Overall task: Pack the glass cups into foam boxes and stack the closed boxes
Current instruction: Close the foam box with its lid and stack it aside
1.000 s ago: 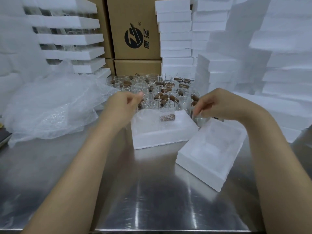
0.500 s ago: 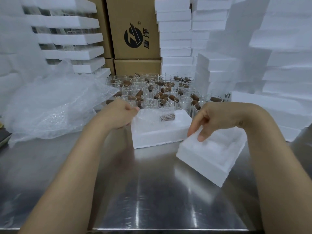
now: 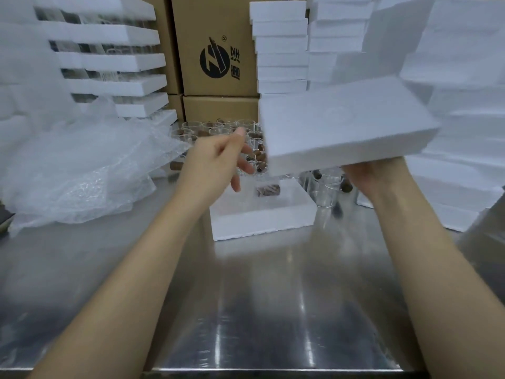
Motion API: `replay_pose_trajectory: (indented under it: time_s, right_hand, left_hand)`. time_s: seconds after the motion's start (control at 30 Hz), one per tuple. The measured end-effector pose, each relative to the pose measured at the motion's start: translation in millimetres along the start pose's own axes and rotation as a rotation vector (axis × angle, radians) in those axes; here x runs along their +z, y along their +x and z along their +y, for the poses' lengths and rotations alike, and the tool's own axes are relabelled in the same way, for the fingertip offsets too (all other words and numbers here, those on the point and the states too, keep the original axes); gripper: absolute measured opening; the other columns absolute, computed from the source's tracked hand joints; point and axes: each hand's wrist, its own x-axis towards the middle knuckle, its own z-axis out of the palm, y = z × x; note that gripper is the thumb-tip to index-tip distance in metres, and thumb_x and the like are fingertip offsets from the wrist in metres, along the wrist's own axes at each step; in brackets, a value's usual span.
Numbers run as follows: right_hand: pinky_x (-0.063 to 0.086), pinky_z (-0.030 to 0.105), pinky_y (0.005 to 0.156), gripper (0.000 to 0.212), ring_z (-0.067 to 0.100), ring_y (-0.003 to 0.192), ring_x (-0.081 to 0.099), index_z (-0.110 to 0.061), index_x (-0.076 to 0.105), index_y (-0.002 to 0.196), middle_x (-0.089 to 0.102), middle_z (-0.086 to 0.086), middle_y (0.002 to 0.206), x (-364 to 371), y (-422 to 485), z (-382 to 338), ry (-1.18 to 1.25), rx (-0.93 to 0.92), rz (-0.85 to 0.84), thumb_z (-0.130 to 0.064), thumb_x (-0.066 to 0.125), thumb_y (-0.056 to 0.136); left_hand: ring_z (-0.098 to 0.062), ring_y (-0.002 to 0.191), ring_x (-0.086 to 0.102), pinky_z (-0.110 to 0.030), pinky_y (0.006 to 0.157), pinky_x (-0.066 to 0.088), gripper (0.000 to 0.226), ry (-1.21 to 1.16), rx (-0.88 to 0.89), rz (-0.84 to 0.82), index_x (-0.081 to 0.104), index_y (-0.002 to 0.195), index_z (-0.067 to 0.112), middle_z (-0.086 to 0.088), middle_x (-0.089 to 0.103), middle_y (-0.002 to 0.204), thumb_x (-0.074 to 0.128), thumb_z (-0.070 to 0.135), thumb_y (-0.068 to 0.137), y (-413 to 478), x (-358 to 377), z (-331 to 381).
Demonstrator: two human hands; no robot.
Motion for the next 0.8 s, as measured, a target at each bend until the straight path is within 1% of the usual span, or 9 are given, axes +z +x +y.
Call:
replay_pose_trajectory:
  time_s: [0.07, 0.1, 0.2, 0.23, 0.33, 0.4, 0.57, 0.7, 0.8]
  right_hand:
    - [0.058, 0.027, 0.074, 0.02, 0.017, 0.076, 0.069, -0.012, 0.073, 0.078, 0.072, 0.002, 0.077, 2.1, -0.2, 13.1, 0.01, 0.038, -0.04, -0.007, 0.054, 0.072]
    - [0.058, 0.031, 0.081, 0.021, 0.019, 0.084, 0.069, -0.012, 0.073, 0.081, 0.072, 0.004, 0.084, 2.0, -0.5, 20.6, -0.036, 0.065, -0.05, -0.004, 0.053, 0.078]
    - [0.044, 0.043, 0.103, 0.023, 0.028, 0.106, 0.058, -0.008, 0.061, 0.108, 0.065, 0.01, 0.104, -2.1, 1.6, 32.3, -0.22, 0.167, -0.025, 0.002, 0.045, 0.095]
    - [0.047, 0.042, 0.1, 0.021, 0.027, 0.104, 0.06, -0.008, 0.061, 0.107, 0.066, 0.01, 0.104, -4.4, 3.1, 30.5, -0.256, 0.188, -0.022, 0.002, 0.047, 0.095]
    - [0.058, 0.034, 0.081, 0.019, 0.022, 0.09, 0.07, -0.009, 0.067, 0.104, 0.073, 0.009, 0.102, -6.3, 6.7, 18.2, -0.249, 0.216, 0.032, -0.007, 0.052, 0.093]
    - [0.06, 0.03, 0.066, 0.024, 0.021, 0.08, 0.072, -0.008, 0.065, 0.109, 0.074, 0.008, 0.096, -9.8, 8.3, 10.7, -0.269, 0.281, 0.143, -0.018, 0.047, 0.097]
    - [0.046, 0.032, 0.067, 0.018, 0.02, 0.075, 0.062, -0.011, 0.067, 0.1, 0.068, 0.005, 0.087, -12.9, 7.8, 17.1, -0.731, 0.336, 0.11, -0.026, 0.058, 0.094]
    - [0.04, 0.029, 0.063, 0.016, 0.016, 0.065, 0.058, -0.009, 0.068, 0.086, 0.064, 0.006, 0.078, -4.9, 7.1, 26.2, -0.88, 0.29, 0.088, -0.022, 0.061, 0.092]
    - [0.039, 0.031, 0.069, 0.017, 0.018, 0.071, 0.055, -0.008, 0.065, 0.091, 0.059, 0.011, 0.083, -5.7, 6.6, 30.6, -1.009, 0.294, 0.084, -0.022, 0.057, 0.094]
  left_hand:
    - [-0.01, 0.04, 0.055, -0.021, 0.045, 0.037, 0.054, -0.041, -0.065, -0.034, 0.068, 0.068, 0.038, 0.002, 0.07, 0.062, 0.029, 0.061, 0.098, -1.7, 3.4, 3.4]
    - [-0.013, 0.045, 0.06, -0.022, 0.047, 0.041, 0.055, -0.121, -0.128, -0.066, 0.069, 0.071, 0.042, -0.001, 0.072, 0.067, 0.026, 0.066, 0.095, -1.3, 2.1, 4.6]
    - [-0.032, 0.094, 0.07, -0.037, 0.081, 0.058, 0.064, -0.4, -0.299, -0.181, 0.075, 0.098, 0.03, -0.013, 0.072, 0.107, 0.033, 0.076, 0.085, -0.4, -9.9, 6.2]
    - [-0.028, 0.094, 0.071, -0.033, 0.077, 0.059, 0.057, -0.419, -0.308, -0.169, 0.075, 0.099, 0.027, -0.007, 0.072, 0.108, 0.042, 0.071, 0.087, 0.3, -14.0, 4.9]
    - [-0.007, 0.063, 0.069, -0.017, 0.049, 0.049, 0.028, -0.421, -0.338, -0.055, 0.071, 0.092, 0.023, 0.007, 0.075, 0.08, 0.059, 0.048, 0.091, 0.9, -21.6, 3.8]
    - [-0.01, 0.055, 0.063, -0.016, 0.044, 0.042, 0.026, -0.357, -0.366, -0.021, 0.069, 0.086, 0.021, 0.008, 0.07, 0.066, 0.06, 0.045, 0.09, 2.4, -27.0, 1.2]
    - [-0.022, 0.07, 0.059, -0.038, 0.077, 0.053, 0.04, -0.12, -0.461, -0.01, 0.068, 0.097, 0.008, -0.003, 0.067, 0.07, 0.06, 0.046, 0.088, 8.6, -28.1, -12.8]
    - [-0.024, 0.074, 0.061, -0.044, 0.087, 0.054, 0.034, 0.053, -0.507, -0.044, 0.062, 0.089, 0.012, -0.01, 0.067, 0.082, 0.049, 0.043, 0.094, 11.3, -29.6, -22.3]
    - [-0.024, 0.065, 0.059, -0.035, 0.075, 0.053, 0.042, 0.203, -0.544, -0.117, 0.059, 0.084, 0.011, -0.01, 0.064, 0.074, 0.038, 0.045, 0.098, 10.8, -27.5, -27.0]
